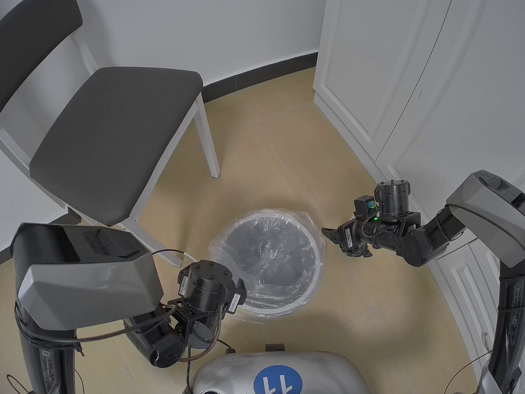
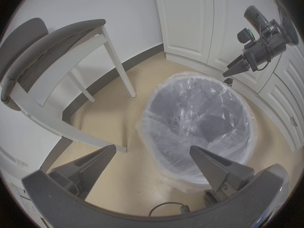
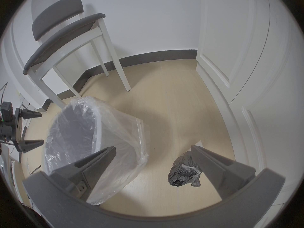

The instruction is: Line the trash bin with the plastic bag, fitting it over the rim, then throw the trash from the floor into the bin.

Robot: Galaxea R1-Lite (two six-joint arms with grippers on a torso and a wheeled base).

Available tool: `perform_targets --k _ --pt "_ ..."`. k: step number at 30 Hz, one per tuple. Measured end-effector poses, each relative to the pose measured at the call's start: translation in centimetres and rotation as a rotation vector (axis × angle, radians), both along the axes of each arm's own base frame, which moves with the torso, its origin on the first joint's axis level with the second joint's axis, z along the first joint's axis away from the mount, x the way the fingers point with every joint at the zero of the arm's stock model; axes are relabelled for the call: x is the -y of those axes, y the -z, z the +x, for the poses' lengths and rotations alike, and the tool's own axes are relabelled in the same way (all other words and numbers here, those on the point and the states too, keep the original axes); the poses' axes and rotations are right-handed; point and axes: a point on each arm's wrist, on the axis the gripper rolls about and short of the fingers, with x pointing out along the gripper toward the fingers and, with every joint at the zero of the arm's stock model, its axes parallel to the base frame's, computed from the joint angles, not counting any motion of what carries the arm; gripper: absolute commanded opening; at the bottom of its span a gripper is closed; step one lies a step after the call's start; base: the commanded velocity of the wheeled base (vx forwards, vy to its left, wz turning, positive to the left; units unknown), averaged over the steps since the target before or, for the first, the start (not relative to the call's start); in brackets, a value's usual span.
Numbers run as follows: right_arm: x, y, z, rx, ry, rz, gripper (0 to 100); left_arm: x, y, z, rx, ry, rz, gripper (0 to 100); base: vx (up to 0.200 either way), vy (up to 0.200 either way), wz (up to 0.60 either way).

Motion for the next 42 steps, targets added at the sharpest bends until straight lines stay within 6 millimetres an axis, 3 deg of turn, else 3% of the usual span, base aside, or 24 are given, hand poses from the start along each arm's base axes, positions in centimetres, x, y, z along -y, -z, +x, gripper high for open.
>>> perform_targets --k 10,19,42 --pt "0.0 0.0 0.0 -0.001 0.0 -0.002 100 -3.1 0.9 -2.1 -0.04 -0.04 0.014 100 0.0 0.0 0.0" --pt "0.2 0.1 0.1 -0.005 0.004 -0.003 100 -3.5 3.2 -2.3 -0.099 -0.052 0.05 100 0.0 0.0 0.0" --pt "0.3 0.2 0.3 -0.004 0.008 -0.002 100 1.5 6.0 4.7 -0.128 -0.056 0.077 100 0.0 0.0 0.0"
